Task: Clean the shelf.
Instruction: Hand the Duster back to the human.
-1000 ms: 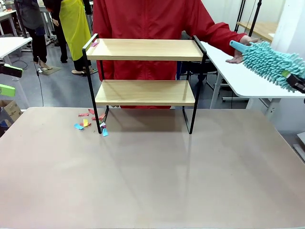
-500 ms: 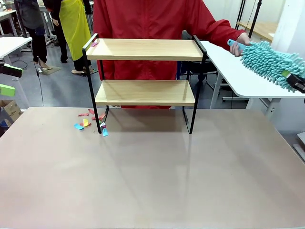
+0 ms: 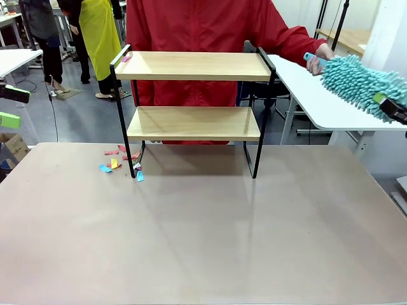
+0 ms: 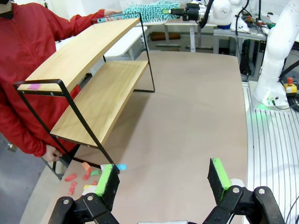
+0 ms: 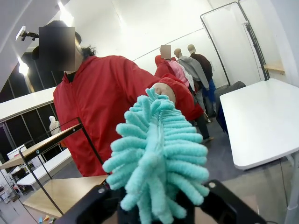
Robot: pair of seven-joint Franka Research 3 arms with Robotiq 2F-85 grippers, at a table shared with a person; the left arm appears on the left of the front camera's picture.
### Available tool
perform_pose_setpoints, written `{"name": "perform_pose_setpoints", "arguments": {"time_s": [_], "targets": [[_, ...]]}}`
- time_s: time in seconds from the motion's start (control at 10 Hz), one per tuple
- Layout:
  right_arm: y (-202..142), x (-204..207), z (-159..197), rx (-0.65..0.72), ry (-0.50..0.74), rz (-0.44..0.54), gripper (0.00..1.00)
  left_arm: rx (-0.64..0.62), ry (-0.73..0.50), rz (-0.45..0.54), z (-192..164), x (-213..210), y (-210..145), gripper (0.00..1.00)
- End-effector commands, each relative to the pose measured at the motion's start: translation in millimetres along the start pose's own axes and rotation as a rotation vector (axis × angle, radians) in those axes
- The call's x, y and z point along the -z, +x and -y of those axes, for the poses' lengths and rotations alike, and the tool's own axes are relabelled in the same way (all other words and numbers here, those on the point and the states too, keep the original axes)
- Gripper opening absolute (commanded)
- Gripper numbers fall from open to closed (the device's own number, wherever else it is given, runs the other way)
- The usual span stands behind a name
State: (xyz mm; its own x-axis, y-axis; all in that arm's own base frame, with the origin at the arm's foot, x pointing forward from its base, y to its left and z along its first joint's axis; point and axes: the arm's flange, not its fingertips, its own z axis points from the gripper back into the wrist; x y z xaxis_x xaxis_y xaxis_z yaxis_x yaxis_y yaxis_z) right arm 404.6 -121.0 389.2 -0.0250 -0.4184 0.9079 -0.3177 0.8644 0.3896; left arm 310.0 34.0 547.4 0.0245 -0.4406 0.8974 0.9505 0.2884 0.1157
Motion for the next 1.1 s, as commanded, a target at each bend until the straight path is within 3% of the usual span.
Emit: {"name": "perform_pose_setpoints", "arguments": {"time_s": [0.0, 0.3, 0.6, 0.8, 1.0], "targets": [[10, -9, -8, 0.012, 0.002, -0.017, 1.00, 0.020, 0.003, 0.029, -2, 2, 2, 1.00], [46, -25, -34, 0.062, 0.080, 0.055, 1.00, 0.020, 0.003, 0.029, -2, 2, 2, 1.00], [108, -48, -55, 0.144, 0.141, 0.225, 1.00, 0.020, 0.003, 0.029, -2, 2, 2, 1.00], [150, -68, -43, 0.238, 0.143, 0.344, 1.00, 0.020, 0.003, 0.029, -2, 2, 2, 1.00], [171, -84, -20, 0.316, 0.143, 0.406, 1.00, 0.020, 0.003, 0.029, -2, 2, 2, 1.00]]}}
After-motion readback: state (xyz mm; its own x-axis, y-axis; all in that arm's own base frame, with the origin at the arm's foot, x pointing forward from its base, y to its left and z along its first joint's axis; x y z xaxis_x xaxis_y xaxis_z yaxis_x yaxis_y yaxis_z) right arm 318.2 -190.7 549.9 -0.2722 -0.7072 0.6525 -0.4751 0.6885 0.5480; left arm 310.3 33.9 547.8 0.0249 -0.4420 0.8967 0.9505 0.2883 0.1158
